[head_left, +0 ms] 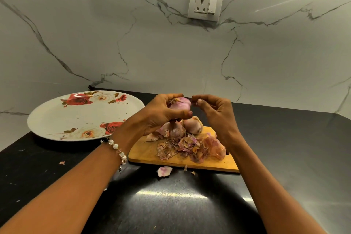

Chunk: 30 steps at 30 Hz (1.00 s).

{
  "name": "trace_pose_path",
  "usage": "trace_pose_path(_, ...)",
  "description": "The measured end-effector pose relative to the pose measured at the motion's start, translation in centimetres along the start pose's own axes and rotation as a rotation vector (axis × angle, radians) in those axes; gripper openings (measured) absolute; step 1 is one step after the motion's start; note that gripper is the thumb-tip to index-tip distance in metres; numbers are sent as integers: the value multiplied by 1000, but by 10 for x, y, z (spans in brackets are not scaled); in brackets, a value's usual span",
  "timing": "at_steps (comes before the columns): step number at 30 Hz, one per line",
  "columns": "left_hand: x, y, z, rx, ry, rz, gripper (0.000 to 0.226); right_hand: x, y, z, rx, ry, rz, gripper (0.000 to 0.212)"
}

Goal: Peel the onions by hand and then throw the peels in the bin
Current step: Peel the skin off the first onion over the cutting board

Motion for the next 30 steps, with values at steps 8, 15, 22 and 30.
trace_pose_path(8, -3, 0, -2, -239, 125, 38, 74, 5, 1, -17, 68, -210, -156, 29)
trace_pose_path(15, -1, -2, 2, -330, 229, 67, 73, 3, -3, -11, 161, -237, -144, 36)
trace_pose_path(22, 5, 0, 9, -342, 271, 65, 78, 3, -6, -9, 392, -398, -61, 35)
trace_pose_path(30, 5, 5, 20, -319, 314, 106, 83, 6, -11, -19, 249, -365, 30, 34)
Point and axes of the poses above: each hand's wrist, its own x-axis away from the middle knuckle, its own y-axis out of the palm, z = x × y, the point moved 3 cm from there along -x, towards the middle knuckle, and after that the axes turned 6 degrees about y, right-handed, at the moved point
